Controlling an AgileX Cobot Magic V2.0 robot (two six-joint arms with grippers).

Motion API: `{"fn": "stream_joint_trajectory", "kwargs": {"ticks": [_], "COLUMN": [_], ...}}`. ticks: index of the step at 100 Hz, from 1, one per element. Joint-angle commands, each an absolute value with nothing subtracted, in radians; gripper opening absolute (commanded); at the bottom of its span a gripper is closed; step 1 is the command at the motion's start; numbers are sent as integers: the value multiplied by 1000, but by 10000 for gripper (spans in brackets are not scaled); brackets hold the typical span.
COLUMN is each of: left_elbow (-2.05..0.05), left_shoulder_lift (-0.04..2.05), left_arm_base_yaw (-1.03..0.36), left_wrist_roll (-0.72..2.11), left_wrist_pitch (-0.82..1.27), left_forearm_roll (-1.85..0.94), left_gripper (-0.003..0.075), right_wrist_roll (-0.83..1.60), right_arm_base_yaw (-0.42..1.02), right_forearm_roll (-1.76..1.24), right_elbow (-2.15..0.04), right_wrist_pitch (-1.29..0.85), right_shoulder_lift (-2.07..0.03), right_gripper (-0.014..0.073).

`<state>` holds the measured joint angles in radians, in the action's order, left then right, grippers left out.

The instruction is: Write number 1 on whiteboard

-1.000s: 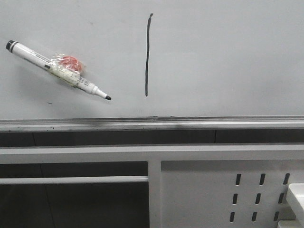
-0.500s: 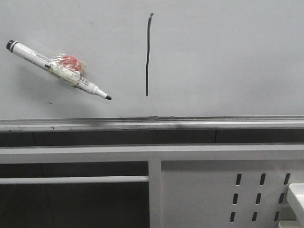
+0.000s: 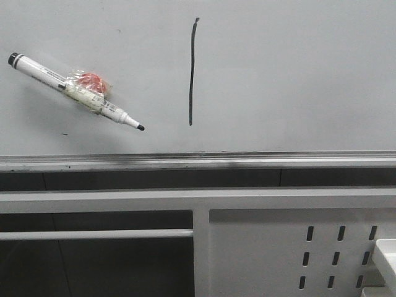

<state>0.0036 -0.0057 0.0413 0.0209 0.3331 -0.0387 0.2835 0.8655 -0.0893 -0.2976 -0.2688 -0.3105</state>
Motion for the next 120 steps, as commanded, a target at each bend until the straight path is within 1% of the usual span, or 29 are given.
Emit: {"fn": "stream_joint_trajectory", "kwargs": {"ticks": [1,8,17,20,25,33,46,52,62,77,87,99,120], "left_elbow": [39,39,39,39,39,39,39,39,39,39,39,39,39], "left_shoulder_lift": [-28,-28,-28,-28,-28,-28,-28,-28,-28,-28,-28,-28,-28], "left_arm_base_yaw": [44,44,44,44,44,44,44,44,44,44,44,44,44], "left_wrist_roll": [10,10,10,10,10,10,10,10,10,10,10,10,10], "left_wrist_pitch": [281,281,281,281,281,281,281,281,281,281,281,281,281], "left_forearm_roll": [-38,-38,-38,-38,-38,-38,-38,-38,-38,-38,-38,-38,-38], "left_gripper": [-20,-20,-20,-20,-20,-20,-20,-20,-20,-20,-20,-20,-20], "right_wrist_roll": [282,266,138,103,101,101,101,101,101,100,100,100,100], "right_arm_base_yaw": [835,782,694,663,598,481,256,169,62,-66,-117,-122,-122], "right_forearm_roll": [-84,-106,-106,-108,-108,-108,-87,-74,-70,-79,-79,-92,-96], "right_elbow": [-242,-136,-7,30,14,22,22,22,22,22,22,22,22], "right_wrist_pitch": [-51,123,338,374,260,221,57,-9,-104,-173,-229,-307,-303], "right_shoulder_lift": [-287,-251,-191,-164,-123,-68,25,30,30,30,30,30,30], "right_gripper": [-69,-69,-69,-69,-69,-69,-69,-69,-69,-69,-69,-69,-69]}}
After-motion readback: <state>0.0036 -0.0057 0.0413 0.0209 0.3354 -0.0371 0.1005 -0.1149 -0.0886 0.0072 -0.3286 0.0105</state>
